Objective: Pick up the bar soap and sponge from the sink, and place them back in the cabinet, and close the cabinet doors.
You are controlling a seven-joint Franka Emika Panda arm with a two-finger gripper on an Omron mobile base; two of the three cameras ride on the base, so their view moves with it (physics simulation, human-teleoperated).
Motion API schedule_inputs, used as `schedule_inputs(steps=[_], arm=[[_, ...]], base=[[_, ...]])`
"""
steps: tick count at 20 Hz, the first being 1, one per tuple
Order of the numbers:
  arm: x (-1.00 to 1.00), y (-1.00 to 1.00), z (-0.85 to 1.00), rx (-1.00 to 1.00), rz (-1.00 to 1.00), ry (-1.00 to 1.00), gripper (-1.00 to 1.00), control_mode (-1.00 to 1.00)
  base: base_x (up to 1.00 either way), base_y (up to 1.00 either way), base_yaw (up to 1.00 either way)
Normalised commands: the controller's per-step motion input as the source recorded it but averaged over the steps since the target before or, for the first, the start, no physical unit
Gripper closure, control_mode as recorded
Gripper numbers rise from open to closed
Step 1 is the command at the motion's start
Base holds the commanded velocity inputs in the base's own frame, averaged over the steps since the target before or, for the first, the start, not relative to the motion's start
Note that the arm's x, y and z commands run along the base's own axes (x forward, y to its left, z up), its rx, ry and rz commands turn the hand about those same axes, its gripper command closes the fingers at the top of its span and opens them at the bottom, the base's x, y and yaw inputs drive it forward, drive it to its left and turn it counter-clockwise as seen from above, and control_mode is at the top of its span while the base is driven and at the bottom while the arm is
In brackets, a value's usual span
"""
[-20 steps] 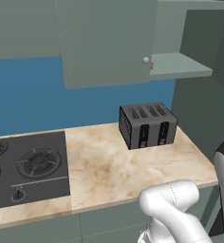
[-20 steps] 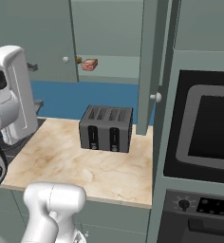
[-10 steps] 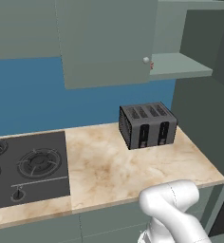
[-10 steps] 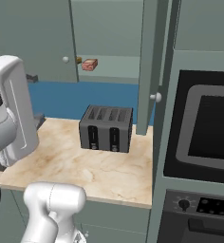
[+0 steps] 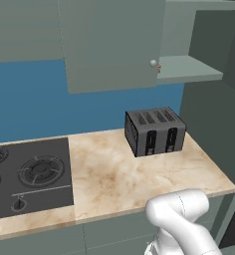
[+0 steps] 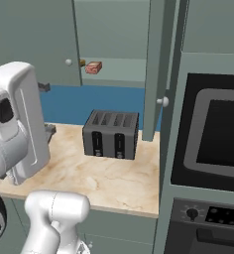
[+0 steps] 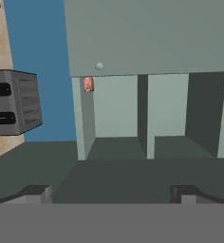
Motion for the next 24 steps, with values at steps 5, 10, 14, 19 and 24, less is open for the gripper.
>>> schedule_inputs(steps=[5,10,14,19,24], arm=[[0.0,-0.23,0.0,0.0,0.0,0.0,-1.0,-1.0],[0.0,-0.24,0.0,0.0,0.0,0.0,-1.0,-1.0],[0.0,-0.19,0.0,0.0,0.0,0.0,-1.0,-1.0],[0.0,-0.18,0.0,0.0,0.0,0.0,-1.0,-1.0],[0.0,-0.22,0.0,0.0,0.0,0.0,-1.0,-1.0]], base=[[0.0,0.0,0.0],[0.0,0.0,0.0],[0.0,0.0,0.0],[0.0,0.0,0.0],[0.0,0.0,0.0]])
